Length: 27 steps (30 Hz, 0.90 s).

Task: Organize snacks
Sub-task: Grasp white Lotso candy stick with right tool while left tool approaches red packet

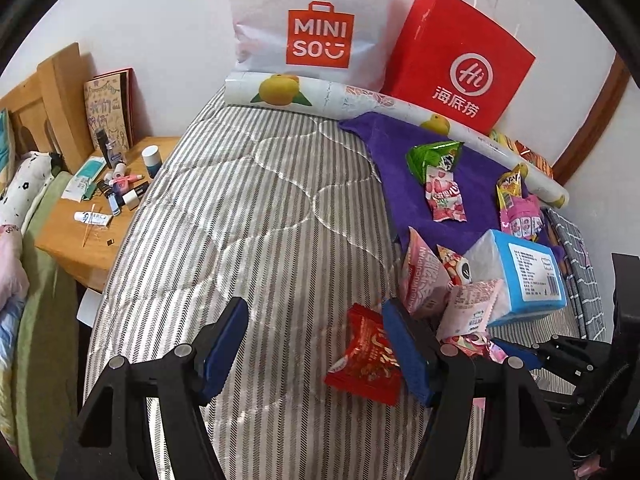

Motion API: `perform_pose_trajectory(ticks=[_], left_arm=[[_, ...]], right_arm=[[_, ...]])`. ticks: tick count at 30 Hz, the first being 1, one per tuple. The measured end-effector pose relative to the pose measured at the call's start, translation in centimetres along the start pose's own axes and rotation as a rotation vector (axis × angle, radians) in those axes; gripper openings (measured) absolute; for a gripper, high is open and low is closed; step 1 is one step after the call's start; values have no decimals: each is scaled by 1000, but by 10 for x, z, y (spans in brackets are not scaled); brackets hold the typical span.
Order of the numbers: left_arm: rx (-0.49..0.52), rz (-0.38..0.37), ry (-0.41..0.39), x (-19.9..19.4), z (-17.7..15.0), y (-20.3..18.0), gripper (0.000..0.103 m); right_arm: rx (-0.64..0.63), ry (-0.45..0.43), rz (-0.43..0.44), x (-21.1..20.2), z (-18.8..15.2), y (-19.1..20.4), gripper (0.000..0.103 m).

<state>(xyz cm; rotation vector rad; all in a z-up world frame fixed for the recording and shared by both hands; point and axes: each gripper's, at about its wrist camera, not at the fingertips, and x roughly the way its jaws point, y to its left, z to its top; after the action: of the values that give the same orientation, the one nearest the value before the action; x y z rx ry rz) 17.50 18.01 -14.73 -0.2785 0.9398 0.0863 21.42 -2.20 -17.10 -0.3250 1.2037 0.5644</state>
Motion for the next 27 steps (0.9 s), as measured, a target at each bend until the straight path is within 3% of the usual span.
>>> perform_pose_trajectory(ticks=[9,17,27], left_arm=[[25,-10,-13,-10,-10,-14,68],[70,-12,28,8,-22,-32,68],[117,22,88,37,-35,-44,68]], right_arm=[[13,-128,8,-43,-26,-11,18],[123,-239,-37,-86,-79,-53,18],[290,-230,-142,-64,-121,-109,19]])
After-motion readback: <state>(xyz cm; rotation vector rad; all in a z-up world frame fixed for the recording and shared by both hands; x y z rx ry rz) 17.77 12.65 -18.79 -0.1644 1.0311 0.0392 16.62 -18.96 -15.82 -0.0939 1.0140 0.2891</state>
